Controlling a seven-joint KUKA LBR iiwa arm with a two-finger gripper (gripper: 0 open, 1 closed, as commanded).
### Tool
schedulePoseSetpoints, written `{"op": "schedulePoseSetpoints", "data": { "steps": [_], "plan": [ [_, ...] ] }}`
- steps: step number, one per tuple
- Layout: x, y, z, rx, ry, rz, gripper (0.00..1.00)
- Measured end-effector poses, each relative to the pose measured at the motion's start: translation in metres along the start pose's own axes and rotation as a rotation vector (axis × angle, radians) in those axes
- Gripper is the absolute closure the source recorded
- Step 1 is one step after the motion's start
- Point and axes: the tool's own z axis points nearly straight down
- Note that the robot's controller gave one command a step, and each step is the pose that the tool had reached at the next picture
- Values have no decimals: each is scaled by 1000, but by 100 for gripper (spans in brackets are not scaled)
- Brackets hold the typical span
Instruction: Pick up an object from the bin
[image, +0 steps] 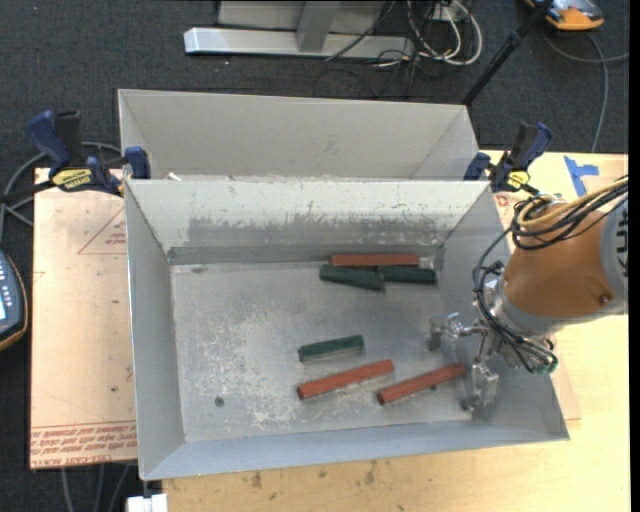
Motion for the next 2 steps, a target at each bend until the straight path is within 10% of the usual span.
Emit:
{"op": "schedulePoseSetpoints", "data": {
  "steps": [1,2],
  "plan": [
    [0,0,0,0,1,-1,100],
    [-2,-7,-94,5,-6,-10,100]
  ]
}}
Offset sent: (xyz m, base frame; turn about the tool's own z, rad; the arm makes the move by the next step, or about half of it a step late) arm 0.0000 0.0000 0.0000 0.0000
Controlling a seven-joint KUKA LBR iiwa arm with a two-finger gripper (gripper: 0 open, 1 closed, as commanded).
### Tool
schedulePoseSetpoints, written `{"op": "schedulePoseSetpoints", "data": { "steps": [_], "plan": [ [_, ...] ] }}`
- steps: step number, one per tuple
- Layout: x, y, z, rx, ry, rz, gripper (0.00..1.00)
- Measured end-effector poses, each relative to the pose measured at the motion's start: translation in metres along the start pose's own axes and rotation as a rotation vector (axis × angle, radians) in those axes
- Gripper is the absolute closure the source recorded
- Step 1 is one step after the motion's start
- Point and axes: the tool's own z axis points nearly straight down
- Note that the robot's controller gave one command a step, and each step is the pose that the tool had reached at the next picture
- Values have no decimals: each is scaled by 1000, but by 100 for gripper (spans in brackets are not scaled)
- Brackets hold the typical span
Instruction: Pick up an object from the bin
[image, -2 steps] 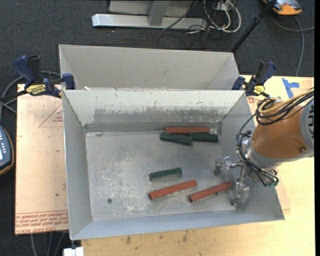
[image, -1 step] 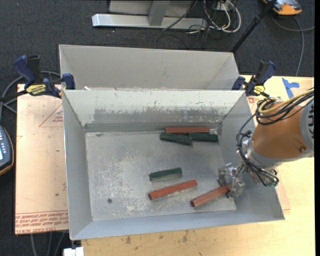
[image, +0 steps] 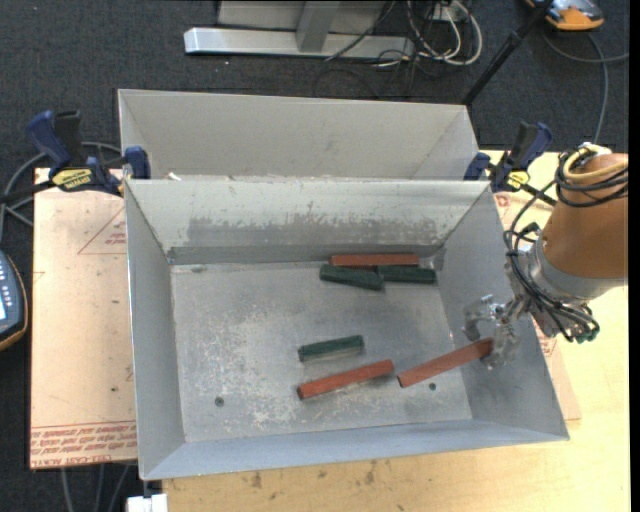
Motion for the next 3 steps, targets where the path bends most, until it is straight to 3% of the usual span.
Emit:
{"op": "schedulePoseSetpoints", "data": {
  "steps": [1,2,3],
  "plan": [
    [-32,-9,97,-10,7,-48,100],
    [-23,1,-28,0,0,-55,100],
    [-33,6,-69,-2,2,-59,100]
  ]
}}
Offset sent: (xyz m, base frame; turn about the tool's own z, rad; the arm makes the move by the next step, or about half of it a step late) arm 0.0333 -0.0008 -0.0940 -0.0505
